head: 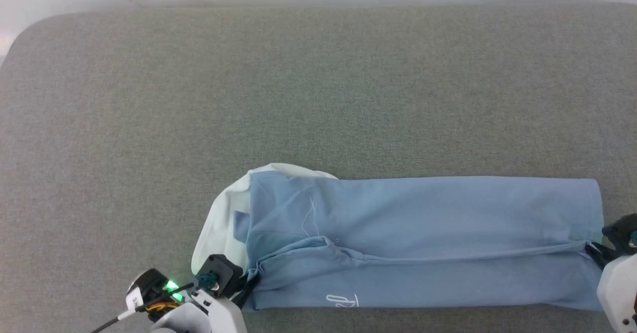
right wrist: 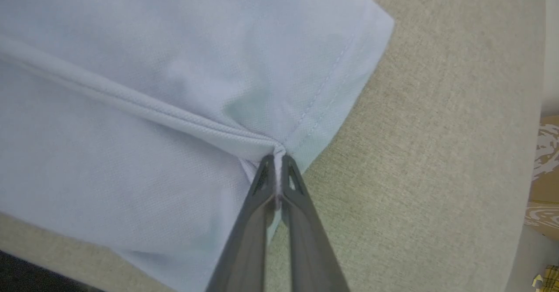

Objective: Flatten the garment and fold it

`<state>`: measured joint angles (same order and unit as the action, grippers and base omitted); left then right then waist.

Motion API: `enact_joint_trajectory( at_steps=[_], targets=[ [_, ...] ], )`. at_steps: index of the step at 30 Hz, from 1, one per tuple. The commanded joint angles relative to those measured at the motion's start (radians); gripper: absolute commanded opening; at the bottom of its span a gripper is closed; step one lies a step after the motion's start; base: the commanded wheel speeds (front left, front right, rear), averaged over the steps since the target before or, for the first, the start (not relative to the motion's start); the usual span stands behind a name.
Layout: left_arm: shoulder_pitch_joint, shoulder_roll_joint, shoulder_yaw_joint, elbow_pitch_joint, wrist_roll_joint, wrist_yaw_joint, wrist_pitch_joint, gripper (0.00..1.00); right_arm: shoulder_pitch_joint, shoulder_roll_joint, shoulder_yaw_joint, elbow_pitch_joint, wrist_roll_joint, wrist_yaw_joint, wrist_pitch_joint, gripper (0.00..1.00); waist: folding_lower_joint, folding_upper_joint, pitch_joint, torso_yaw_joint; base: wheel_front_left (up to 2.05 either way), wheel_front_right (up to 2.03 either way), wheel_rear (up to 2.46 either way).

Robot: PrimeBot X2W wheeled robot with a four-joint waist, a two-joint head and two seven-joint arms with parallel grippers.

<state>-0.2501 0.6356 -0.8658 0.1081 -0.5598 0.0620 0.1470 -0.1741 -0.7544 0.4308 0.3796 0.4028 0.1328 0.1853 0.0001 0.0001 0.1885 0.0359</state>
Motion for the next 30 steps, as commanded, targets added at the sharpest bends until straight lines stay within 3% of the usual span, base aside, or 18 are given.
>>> enact_joint_trajectory(
  at_steps=[1, 10, 16, 19, 25, 30],
  targets=[
    [-0.015, -0.014, -0.005, 0.027, 0.008, -0.01, -0.017, 0.97, -0.007, 0.006, 0.009, 0.01, -0.002, -0.002, -0.002, 1.0, -0.0001, -0.0001, 0.0, 0.0, 0.0, 0.0, 0.0],
    [-0.006, -0.042, 0.037, 0.058, -0.003, 0.011, -0.16, 1.0, -0.011, 0.001, -0.011, -0.066, 0.096, -0.002, -0.001, 1.0, -0.0001, -0.0001, -0.064, -0.005, 0.0, 0.0, 0.0],
    [0.025, -0.043, 0.113, 0.016, -0.051, 0.057, -0.254, 1.0, 0.026, -0.022, -0.075, -0.181, 0.188, -0.002, 0.074, 1.0, -0.0001, -0.0001, -0.102, -0.012, 0.0, 0.0, 0.0],
    [0.042, -0.047, 0.176, -0.02, -0.082, 0.101, -0.321, 1.0, 0.056, -0.021, -0.149, -0.226, 0.218, -0.002, 0.119, 1.0, -0.0001, -0.0001, -0.119, -0.01, 0.0, 0.0, 0.0],
    [0.115, -0.104, 0.324, -0.084, -0.122, 0.195, -0.403, 1.0, 0.131, 0.118, -0.363, -0.233, 0.21, -0.002, 0.223, 1.0, -0.0001, -0.0001, -0.13, -0.003, 0.0, 0.0, 0.0],
    [0.197, -0.234, 0.534, -0.174, -0.027, 0.222, -0.408, 1.0, 0.167, 0.302, -0.542, -0.21, 0.127, -0.002, 0.286, 1.0, -0.0001, -0.0001, -0.124, 0.01, 0.0, 0.0, 0.0]
  ],
)
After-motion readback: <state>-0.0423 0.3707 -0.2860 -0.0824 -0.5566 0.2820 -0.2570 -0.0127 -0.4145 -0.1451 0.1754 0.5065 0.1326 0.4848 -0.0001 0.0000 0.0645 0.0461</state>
